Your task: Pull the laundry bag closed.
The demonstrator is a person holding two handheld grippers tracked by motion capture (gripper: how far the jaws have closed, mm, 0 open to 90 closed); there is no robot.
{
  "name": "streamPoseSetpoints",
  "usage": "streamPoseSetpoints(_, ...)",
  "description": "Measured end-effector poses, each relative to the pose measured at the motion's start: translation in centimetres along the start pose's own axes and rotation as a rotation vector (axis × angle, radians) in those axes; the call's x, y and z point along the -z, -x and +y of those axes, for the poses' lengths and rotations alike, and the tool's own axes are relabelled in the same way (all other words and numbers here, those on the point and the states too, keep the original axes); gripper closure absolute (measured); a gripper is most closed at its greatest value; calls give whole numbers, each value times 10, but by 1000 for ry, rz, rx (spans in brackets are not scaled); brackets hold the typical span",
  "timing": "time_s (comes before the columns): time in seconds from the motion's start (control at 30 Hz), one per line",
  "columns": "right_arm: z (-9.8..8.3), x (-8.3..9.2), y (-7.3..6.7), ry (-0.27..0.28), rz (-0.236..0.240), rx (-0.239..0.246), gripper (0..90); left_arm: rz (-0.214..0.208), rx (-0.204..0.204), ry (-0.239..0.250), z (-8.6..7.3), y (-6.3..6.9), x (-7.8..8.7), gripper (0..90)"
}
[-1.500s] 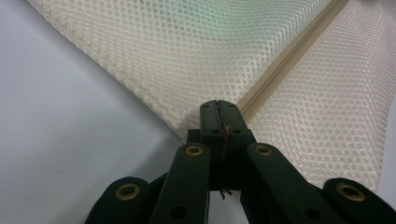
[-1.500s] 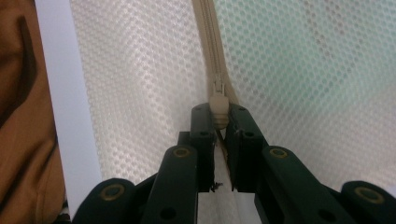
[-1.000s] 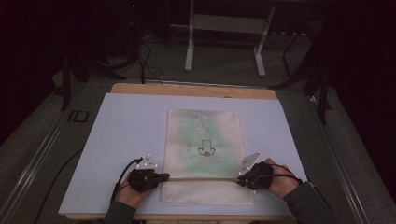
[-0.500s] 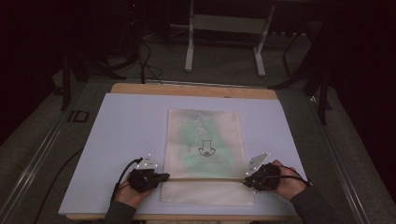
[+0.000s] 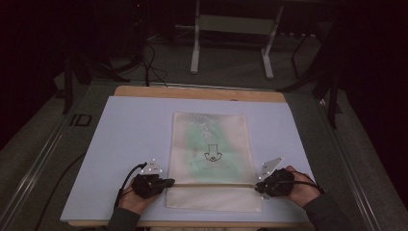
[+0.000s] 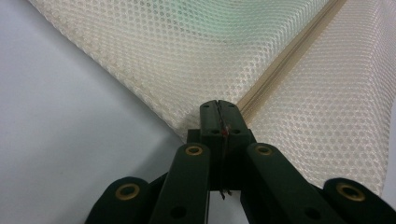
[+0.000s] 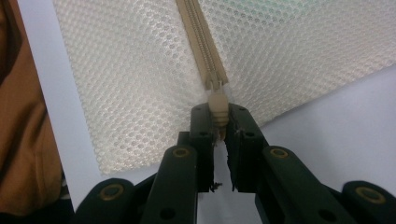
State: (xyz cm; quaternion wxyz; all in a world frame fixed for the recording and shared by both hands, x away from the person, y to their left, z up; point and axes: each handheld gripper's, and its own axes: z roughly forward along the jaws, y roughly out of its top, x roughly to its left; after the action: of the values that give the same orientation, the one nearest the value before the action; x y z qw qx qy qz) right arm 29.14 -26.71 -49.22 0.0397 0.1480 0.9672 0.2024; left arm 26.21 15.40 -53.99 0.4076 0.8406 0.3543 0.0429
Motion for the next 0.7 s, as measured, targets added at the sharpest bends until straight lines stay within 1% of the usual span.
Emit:
streamPoseSetpoints(0.1,-1,0,1,13,9,-7,806,0,2,-1,0,0,0,894)
streamPoseSetpoints(0.17,-2,0,1,12,10,-15,776,5,1,1,0,1,0,894)
streamPoseSetpoints(0.3,-4,3,3,36,14,-29,742,4,1,3,0,1,0,893)
streamPoseSetpoints(0.33,-4,4,3,45,13,-31,736,-2,4,3,0,0,0,893)
streamPoseSetpoints(0.4,-4,6,4,58,9,-35,729,-11,15,8,-1,-2,0,892)
streamPoseSetpoints(0.7,-8,17,7,105,-26,-68,720,-4,1,7,0,0,0,891)
